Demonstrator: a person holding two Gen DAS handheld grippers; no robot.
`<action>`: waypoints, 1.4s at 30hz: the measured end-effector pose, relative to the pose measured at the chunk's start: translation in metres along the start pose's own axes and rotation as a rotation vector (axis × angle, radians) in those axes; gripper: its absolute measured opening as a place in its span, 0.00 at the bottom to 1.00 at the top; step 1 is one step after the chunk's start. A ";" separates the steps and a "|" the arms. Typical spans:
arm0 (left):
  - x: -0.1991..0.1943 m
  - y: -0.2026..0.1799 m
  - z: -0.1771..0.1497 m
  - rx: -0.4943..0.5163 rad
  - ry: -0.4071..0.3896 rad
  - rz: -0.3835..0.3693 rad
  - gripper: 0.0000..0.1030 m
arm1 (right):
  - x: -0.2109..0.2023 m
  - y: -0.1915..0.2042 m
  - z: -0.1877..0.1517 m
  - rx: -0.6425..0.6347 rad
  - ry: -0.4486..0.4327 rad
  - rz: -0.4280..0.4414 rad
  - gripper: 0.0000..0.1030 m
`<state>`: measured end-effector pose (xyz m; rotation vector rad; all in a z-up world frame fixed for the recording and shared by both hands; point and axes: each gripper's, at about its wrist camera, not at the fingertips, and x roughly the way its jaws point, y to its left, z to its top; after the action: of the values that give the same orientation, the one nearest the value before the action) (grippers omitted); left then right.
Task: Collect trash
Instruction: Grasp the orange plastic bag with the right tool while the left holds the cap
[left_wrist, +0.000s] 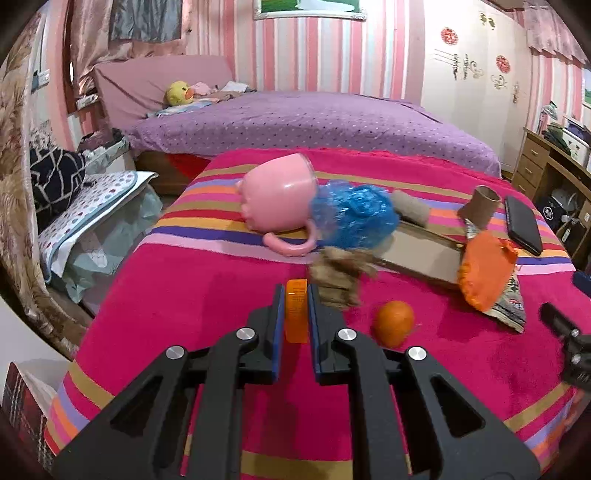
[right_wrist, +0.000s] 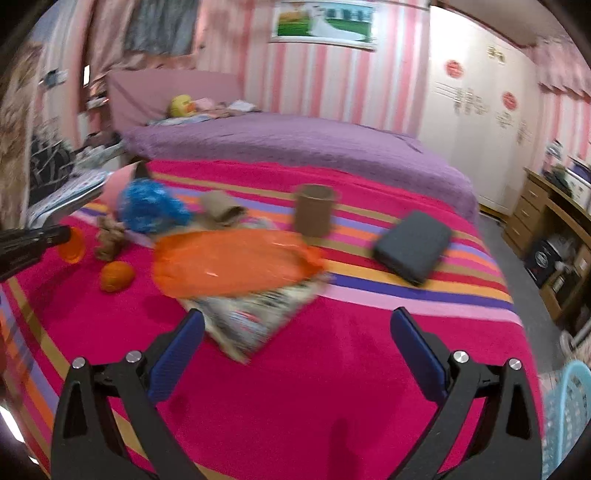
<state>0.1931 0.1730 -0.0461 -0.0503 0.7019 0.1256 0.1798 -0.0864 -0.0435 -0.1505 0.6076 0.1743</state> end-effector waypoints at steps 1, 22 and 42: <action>0.000 0.002 0.000 -0.006 0.003 -0.002 0.10 | 0.004 0.011 0.004 -0.014 0.002 0.013 0.95; -0.015 -0.001 0.006 -0.029 -0.028 -0.040 0.10 | 0.039 0.045 0.026 -0.039 0.095 0.145 0.18; -0.030 -0.058 0.005 0.012 -0.040 -0.111 0.10 | -0.035 -0.079 -0.018 0.106 0.003 0.063 0.05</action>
<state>0.1812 0.1132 -0.0232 -0.0754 0.6585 0.0158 0.1585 -0.1710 -0.0307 -0.0296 0.6239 0.2020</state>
